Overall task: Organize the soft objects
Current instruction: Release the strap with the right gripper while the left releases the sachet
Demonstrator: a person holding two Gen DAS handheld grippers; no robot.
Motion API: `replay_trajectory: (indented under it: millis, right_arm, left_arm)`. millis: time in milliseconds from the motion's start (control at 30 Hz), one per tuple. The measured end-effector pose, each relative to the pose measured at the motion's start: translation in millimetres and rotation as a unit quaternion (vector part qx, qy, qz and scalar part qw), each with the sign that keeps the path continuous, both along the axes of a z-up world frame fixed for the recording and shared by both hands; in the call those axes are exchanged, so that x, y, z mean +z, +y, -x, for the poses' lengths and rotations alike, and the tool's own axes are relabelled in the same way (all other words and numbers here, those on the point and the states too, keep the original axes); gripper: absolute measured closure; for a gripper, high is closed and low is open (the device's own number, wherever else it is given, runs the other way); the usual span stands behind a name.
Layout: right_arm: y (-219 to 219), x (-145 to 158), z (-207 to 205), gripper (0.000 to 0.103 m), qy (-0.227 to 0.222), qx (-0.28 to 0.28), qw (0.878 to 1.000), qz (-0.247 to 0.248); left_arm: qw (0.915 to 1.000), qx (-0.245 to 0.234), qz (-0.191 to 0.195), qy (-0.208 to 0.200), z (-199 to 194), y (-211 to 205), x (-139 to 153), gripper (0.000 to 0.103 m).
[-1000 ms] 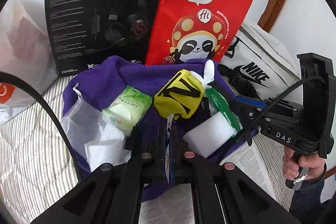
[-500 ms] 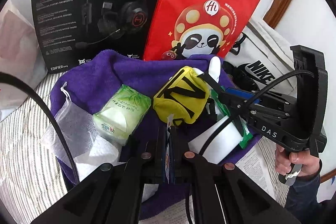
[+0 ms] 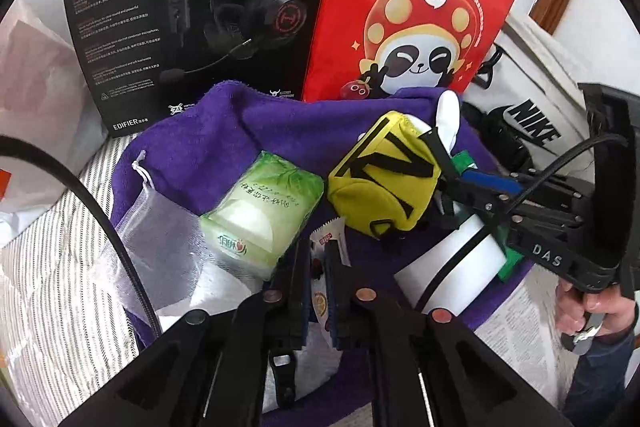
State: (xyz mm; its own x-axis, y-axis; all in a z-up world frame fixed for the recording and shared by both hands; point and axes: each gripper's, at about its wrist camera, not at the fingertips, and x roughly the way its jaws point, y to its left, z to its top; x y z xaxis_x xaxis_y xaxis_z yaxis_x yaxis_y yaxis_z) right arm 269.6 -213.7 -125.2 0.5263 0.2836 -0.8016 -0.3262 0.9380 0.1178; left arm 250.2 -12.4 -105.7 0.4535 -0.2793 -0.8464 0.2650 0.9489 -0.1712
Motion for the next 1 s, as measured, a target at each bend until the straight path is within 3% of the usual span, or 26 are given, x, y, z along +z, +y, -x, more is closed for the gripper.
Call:
replay_trajectory:
  millis: [367,533,600,700,800,1000]
  right_arm:
    - [-0.5,0.8,4.6,0.081,0.002,0.002,1.000,-0.001]
    - [-2.6,2.7,6.5,0.061,-0.001,-0.001,1.000,0.002]
    - [-3.5,5.3,7.6,0.060,-0.001,-0.001,1.000,0.005]
    - [-5.4,10.6,10.2,0.057,-0.002,-0.002,1.000,0.005]
    - [-7.5,18.0,16.3,0.050,-0.008,-0.010,1.000,0.009]
    - [-12.4,33.1,34.2,0.047,0.003,-0.029,1.000,-0.003]
  left_arm:
    - [0.9992,-0.009,-0.039,-0.004,5.5,-9.2,-4.7,0.069]
    - [0.9988,-0.007,-0.049,-0.006,10.7,-7.6,-1.0,0.063]
    - [0.9986,-0.007,-0.052,-0.008,13.2,-6.9,0.7,0.052]
    - [0.9986,-0.005,-0.052,-0.012,16.8,-5.0,5.8,0.042]
    - [0.9988,-0.001,-0.047,-0.017,21.1,-2.8,11.8,0.037]
    - [0.9978,0.002,-0.059,-0.031,35.9,0.2,20.7,0.027]
